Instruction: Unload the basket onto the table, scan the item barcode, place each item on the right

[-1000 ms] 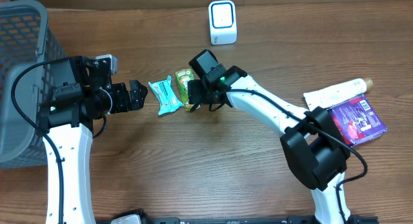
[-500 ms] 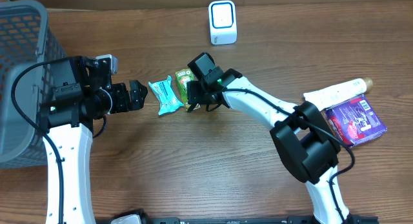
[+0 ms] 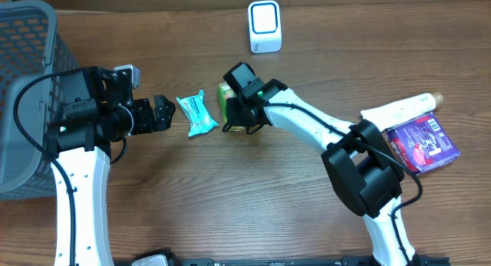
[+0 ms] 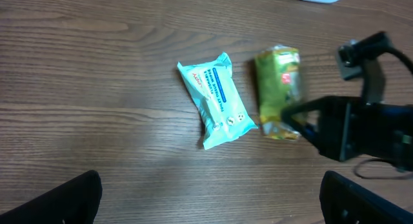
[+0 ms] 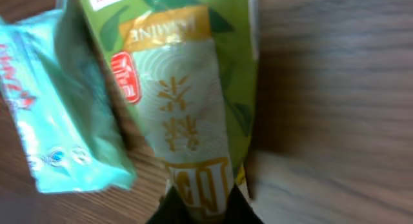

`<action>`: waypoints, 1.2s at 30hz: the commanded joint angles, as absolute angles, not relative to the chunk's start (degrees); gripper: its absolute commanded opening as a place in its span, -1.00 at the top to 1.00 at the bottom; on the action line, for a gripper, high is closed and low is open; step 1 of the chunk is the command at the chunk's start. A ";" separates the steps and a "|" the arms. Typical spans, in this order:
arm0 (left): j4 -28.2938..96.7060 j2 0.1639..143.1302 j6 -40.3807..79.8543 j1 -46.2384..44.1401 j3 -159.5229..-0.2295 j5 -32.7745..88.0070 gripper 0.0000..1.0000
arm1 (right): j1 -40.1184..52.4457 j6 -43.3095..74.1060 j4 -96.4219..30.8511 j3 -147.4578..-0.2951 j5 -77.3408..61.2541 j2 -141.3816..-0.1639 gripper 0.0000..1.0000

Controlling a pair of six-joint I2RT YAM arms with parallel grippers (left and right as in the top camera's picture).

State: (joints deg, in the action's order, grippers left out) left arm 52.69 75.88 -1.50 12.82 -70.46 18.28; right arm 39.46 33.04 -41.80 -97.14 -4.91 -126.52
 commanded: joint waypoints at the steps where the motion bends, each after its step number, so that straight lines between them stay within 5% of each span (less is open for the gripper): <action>1: 52.64 75.37 -2.20 12.71 -71.24 18.94 -0.99 | 38.52 32.71 -46.50 -97.54 6.39 -122.67 0.91; 11: 52.64 75.37 -2.17 12.71 -71.24 18.94 -0.99 | 40.34 32.75 -63.51 -97.47 36.51 -119.28 0.90; 17: 52.64 75.37 -2.17 12.71 -71.24 18.92 -1.00 | 42.46 32.69 -66.46 -97.47 40.45 -122.87 0.77; 27: 52.64 75.37 -2.17 12.71 -71.24 18.94 -0.99 | 51.59 31.94 -66.00 -97.49 39.51 -127.11 -0.43; 36: 52.64 75.37 -2.17 12.71 -71.24 18.92 -1.00 | 50.83 30.65 -65.19 -97.58 39.38 -126.96 -0.53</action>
